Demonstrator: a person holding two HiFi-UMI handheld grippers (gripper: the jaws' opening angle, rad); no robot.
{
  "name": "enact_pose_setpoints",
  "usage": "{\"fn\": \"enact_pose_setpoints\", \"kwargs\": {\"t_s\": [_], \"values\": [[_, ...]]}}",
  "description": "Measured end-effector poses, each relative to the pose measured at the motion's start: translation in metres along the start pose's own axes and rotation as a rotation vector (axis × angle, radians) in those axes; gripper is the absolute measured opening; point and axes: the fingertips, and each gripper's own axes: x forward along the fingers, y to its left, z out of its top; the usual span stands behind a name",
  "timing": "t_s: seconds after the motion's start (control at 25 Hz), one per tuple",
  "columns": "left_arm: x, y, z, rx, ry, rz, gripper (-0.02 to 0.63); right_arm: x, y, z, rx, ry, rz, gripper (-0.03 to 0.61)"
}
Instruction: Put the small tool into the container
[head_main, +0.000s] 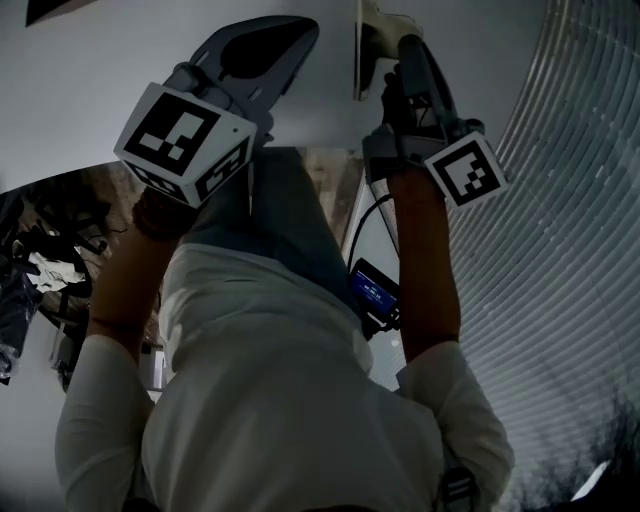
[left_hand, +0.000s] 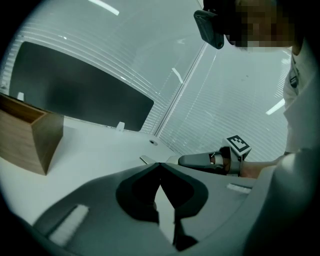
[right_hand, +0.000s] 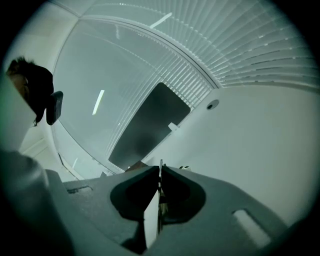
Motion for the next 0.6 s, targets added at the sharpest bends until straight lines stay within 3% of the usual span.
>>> {"fn": "enact_pose_setpoints", "kwargs": {"t_s": [0.6], "values": [[-0.061, -0.005, -0.006, -0.009, -0.093, 0.092, 0.003, -0.011, 0.064, -0.029, -0.096, 0.068, 0.157, 0.015]]}}
